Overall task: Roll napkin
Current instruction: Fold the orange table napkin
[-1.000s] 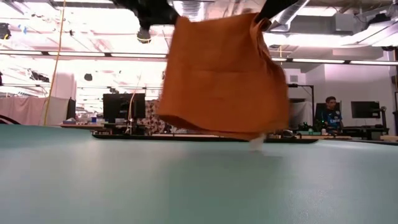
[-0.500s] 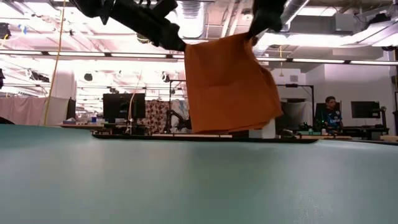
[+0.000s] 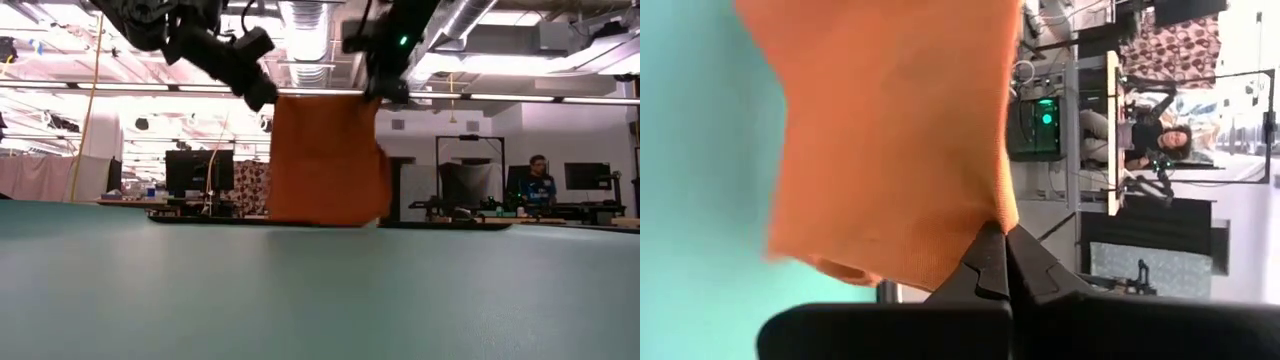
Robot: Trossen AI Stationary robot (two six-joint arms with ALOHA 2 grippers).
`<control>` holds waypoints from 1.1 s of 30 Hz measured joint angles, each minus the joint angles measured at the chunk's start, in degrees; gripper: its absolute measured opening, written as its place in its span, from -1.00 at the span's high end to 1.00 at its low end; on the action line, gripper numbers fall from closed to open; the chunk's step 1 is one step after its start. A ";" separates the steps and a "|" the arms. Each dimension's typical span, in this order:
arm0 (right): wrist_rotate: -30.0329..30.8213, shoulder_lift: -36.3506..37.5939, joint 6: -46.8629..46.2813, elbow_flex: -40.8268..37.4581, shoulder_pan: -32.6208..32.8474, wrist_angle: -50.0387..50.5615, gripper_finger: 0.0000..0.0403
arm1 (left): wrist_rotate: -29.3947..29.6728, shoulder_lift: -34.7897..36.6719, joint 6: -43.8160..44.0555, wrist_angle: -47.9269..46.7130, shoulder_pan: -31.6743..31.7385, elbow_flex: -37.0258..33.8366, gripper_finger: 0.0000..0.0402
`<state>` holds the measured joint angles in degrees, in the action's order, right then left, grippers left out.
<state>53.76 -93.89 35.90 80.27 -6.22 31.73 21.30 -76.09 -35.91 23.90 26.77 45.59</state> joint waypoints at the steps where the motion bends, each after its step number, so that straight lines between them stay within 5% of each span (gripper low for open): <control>1: 0.19 -1.44 -0.02 0.00 0.11 -0.50 1.00 | 0.00 0.00 0.87 0.09 0.34 -0.77 1.00; 10: 1.51 -11.12 -6.25 -0.04 7.84 -2.33 1.00 | 2.27 0.01 6.18 1.49 -3.18 -12.11 1.00; 20: -1.07 -15.23 -22.40 -0.04 21.07 -1.16 1.00 | 2.95 5.78 21.05 -1.05 -18.17 -20.01 1.00; 33: -7.25 -20.64 -39.08 -0.09 32.03 -2.03 0.99 | -17.04 10.48 42.54 -22.12 -38.13 -20.20 1.00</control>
<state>46.51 -114.53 -3.18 80.18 25.81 29.69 4.26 -65.61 6.63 1.79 -11.36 25.39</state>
